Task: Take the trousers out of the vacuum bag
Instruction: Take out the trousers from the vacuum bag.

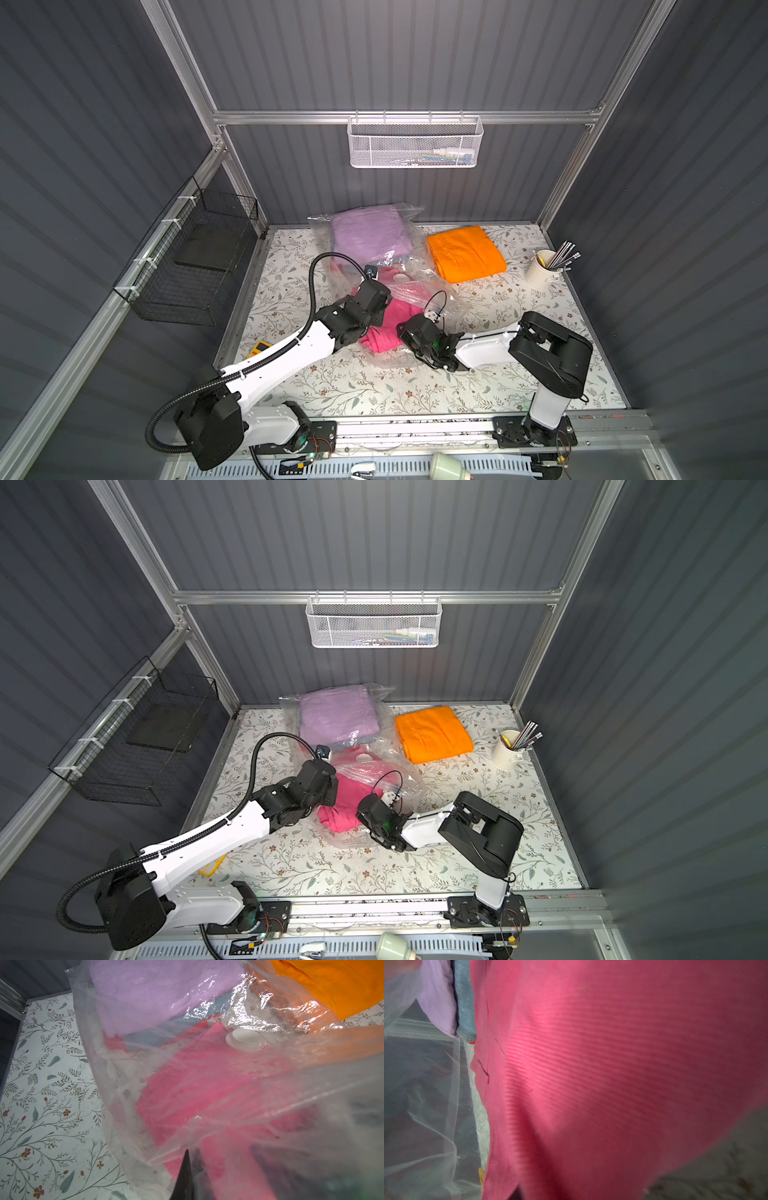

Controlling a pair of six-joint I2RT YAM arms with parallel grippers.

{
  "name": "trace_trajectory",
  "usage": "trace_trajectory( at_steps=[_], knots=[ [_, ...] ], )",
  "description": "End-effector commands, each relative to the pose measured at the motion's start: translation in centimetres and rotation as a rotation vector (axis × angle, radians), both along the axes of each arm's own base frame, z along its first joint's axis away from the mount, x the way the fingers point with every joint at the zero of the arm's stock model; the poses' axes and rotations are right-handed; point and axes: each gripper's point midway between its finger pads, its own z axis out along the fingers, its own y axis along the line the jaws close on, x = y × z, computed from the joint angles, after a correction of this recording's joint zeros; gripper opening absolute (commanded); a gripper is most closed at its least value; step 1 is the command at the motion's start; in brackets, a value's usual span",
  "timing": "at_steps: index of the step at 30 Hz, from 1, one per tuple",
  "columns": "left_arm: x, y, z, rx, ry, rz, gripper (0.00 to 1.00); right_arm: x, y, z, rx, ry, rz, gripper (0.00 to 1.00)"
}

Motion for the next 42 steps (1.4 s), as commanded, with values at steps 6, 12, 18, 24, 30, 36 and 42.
trace_trajectory(
  at_steps=[6,12,18,24,30,36,42],
  knots=[
    [-0.1,0.7,-0.1,-0.004,-0.007,0.029,0.00,0.2,-1.1,2.7,-0.034,-0.051,0.010,0.09],
    [0.0,0.6,-0.3,-0.003,-0.002,0.029,0.00,-1.4,-2.1,5.3,-0.040,-0.089,0.024,0.06],
    [-0.1,0.6,-0.4,-0.012,-0.003,0.033,0.00,-3.2,-1.2,3.2,-0.025,-0.031,0.063,0.07],
    [-0.2,0.7,-0.9,-0.014,0.009,0.041,0.00,-2.6,-1.1,5.7,-0.001,-0.089,0.056,0.05],
    [-0.1,0.4,-1.1,-0.013,0.012,0.033,0.00,-2.0,-2.3,9.2,-0.021,-0.169,0.039,0.05],
    [0.0,0.1,-1.6,-0.016,0.020,0.028,0.00,-2.3,-3.3,11.4,-0.020,-0.220,0.047,0.04],
    [0.1,0.1,-1.9,-0.024,0.020,0.039,0.00,-4.0,-1.2,12.0,0.027,-0.212,0.090,0.03]
  ],
)
